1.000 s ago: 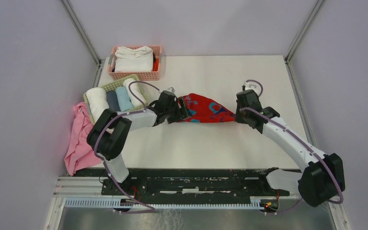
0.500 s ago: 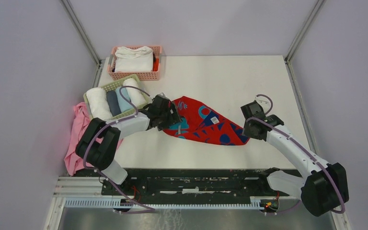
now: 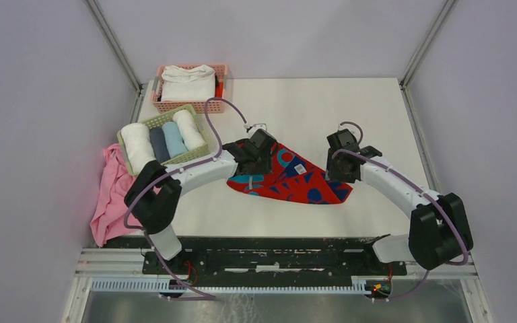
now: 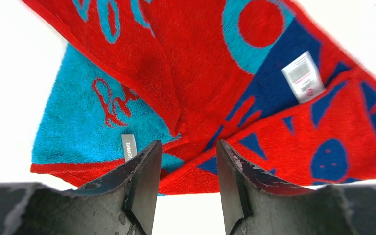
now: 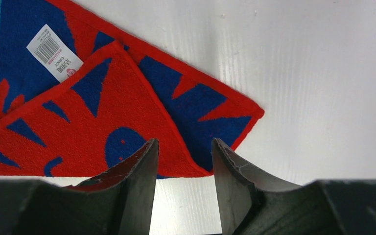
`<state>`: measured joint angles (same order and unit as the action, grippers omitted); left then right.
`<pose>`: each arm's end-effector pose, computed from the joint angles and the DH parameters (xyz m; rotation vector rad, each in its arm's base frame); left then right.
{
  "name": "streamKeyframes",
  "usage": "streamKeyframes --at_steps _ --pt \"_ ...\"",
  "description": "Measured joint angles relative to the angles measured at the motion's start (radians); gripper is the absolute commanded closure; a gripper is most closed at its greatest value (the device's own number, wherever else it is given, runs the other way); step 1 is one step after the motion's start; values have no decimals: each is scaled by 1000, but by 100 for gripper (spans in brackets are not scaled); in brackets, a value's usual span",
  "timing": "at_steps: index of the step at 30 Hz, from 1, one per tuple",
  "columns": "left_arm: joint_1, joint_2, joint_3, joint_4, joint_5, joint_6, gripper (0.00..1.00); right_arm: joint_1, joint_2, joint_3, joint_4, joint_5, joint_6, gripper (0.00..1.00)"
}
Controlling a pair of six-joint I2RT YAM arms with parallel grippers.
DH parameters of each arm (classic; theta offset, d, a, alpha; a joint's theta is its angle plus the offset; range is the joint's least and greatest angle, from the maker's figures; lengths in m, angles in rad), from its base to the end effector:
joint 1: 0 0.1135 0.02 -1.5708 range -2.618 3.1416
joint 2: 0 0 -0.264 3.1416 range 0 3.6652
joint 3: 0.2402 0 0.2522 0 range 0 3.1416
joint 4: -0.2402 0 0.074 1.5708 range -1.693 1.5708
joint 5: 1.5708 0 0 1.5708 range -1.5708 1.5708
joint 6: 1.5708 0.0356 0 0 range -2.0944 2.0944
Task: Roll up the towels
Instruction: Flatten out the towel at the center of the board.
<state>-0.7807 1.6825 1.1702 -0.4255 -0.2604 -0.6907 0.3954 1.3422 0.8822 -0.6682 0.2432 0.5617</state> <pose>0.2597 -0.2444 0.2207 0.0054 2.4892 -0.3052 0.2366 0.0895 0.2176 0.2916 2.6244 -0.0129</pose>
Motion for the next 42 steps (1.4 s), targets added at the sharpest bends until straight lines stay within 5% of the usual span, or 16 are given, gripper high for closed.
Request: streamKeyframes --at_steps 9,28,37,42 --pt "-24 171 25 -49 -29 0 51 0 79 0 47 -56 -32 47" --pt "-25 223 81 -43 -106 0 56 0 280 138 110 -134 -119 47" --pt "-12 228 81 -45 -110 1 87 0 386 181 137 -193 -156 51" --pt "22 220 81 -48 -101 5 97 0 425 198 142 -221 -175 63"
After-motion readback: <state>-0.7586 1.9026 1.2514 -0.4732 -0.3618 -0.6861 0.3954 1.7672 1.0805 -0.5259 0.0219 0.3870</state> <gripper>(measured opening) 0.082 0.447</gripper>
